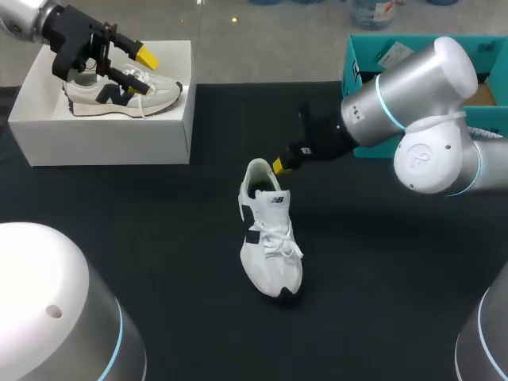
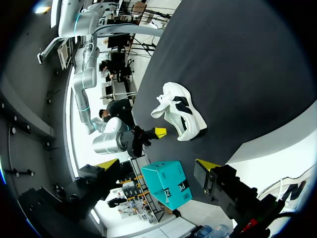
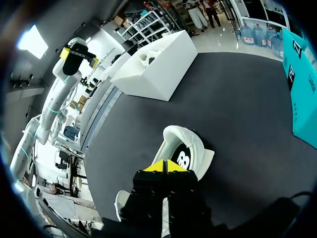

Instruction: Take the shoe out of the shoebox, open the shoe tongue, remove and reinsert the insole, then place the shoe into the shoebox

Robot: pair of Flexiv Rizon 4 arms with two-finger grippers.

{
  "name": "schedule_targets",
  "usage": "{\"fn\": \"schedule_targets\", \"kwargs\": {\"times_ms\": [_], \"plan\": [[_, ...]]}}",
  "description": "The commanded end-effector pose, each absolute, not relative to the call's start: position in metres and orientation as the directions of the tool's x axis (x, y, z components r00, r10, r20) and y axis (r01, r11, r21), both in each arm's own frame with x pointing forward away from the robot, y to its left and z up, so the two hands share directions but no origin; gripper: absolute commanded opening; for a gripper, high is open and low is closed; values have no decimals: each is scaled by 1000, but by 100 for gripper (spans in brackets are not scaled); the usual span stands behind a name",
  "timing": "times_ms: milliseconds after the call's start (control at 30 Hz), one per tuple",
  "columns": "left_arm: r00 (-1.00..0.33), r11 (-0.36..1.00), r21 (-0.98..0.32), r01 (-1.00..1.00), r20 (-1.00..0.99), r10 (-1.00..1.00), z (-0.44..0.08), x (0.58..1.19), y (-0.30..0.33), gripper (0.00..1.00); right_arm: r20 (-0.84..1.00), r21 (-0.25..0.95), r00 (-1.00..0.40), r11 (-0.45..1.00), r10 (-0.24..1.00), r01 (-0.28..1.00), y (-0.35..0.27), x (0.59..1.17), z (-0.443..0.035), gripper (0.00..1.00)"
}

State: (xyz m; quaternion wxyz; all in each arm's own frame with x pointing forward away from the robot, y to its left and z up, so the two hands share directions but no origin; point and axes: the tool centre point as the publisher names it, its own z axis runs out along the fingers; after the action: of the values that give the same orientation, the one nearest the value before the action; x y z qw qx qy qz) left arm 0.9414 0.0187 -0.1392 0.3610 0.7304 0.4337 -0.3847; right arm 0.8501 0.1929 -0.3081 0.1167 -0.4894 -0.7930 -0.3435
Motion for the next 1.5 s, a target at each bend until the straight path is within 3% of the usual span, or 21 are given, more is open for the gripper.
{"fn": "schedule_targets", "kwargs": {"times_ms": [33, 333, 700, 1500], "plan": [[330, -366, 193, 910, -874, 357, -139, 942, 19, 100, 335, 261, -453, 381, 826, 887, 212, 865, -306, 0], [330, -366, 193, 910, -874, 357, -139, 942, 19, 100, 175, 195, -403, 370, 898, 908, 223, 867, -318, 0], [330, -366, 193, 910, -874, 357, -139, 942, 19, 100, 86, 196, -420, 398, 904, 896, 230, 858, -338, 0], [330, -366, 193, 910, -874, 357, -139, 942, 19, 100, 41, 125, -325, 318, 945, 940, 230, 874, -399, 0]]}}
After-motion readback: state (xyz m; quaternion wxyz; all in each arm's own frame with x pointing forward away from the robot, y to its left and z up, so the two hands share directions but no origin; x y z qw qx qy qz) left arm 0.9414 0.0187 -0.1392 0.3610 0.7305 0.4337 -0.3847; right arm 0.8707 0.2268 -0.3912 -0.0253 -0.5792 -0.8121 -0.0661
